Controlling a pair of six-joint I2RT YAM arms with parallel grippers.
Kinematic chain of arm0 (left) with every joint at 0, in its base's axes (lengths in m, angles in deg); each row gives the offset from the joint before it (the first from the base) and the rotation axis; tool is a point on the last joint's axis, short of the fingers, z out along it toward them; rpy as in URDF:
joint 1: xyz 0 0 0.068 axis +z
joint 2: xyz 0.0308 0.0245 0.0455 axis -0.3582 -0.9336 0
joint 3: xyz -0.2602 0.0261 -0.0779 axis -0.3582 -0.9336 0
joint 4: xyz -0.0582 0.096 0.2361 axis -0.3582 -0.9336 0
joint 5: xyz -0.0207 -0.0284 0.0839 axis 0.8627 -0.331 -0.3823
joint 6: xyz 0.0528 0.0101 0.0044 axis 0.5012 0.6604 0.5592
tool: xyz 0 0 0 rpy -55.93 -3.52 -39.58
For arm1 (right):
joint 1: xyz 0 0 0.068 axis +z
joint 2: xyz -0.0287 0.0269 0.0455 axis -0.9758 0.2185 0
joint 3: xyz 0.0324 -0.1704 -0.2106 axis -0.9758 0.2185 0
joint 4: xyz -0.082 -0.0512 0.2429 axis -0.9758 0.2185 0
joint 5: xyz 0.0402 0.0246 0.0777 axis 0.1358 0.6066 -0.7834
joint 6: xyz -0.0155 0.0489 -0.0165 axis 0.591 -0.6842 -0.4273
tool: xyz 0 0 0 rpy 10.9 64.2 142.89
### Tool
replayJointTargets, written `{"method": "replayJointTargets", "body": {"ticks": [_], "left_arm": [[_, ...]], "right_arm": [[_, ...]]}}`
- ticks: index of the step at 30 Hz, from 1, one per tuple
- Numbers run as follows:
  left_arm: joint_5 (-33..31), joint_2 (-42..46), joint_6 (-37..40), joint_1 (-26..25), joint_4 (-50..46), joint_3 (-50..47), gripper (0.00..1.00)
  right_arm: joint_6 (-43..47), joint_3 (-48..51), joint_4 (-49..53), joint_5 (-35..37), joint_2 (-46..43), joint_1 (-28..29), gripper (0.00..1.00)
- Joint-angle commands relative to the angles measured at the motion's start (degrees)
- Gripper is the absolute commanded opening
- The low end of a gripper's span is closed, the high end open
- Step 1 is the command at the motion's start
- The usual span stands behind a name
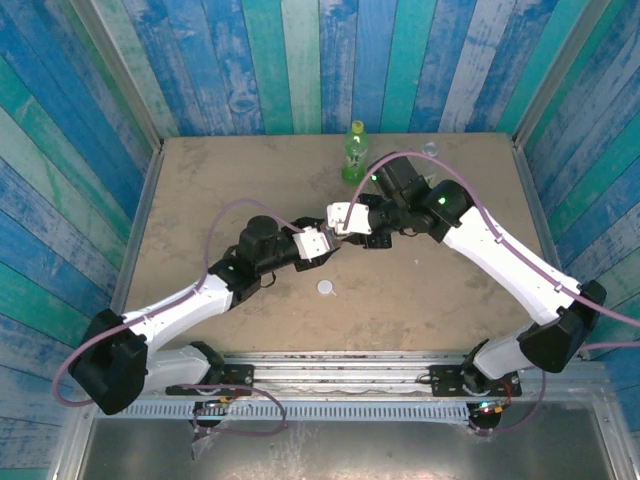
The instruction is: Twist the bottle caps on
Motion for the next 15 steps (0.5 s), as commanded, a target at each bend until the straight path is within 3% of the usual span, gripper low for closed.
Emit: {"method": "replayJointTargets", "body": {"ticks": [1,8,15], "left_arm": [[1.49,0.75,0.68,-0.07,-0.55,1.76,0.49],[2.23,1.01,0.14,-0.08,-0.43,1.93,0.49],[2.18,1.1,-0.24,-0.04,0.05,1.89,0.49]], "right_arm": [[0.1,-1.69,1.57,0.59,0.85,0.28,0.36],[0.3,-2.02,1.58,1.37,1.63,0.28,0.31],[0.54,-2.08,1.58,2.25,2.29,0.28,0.35]]}}
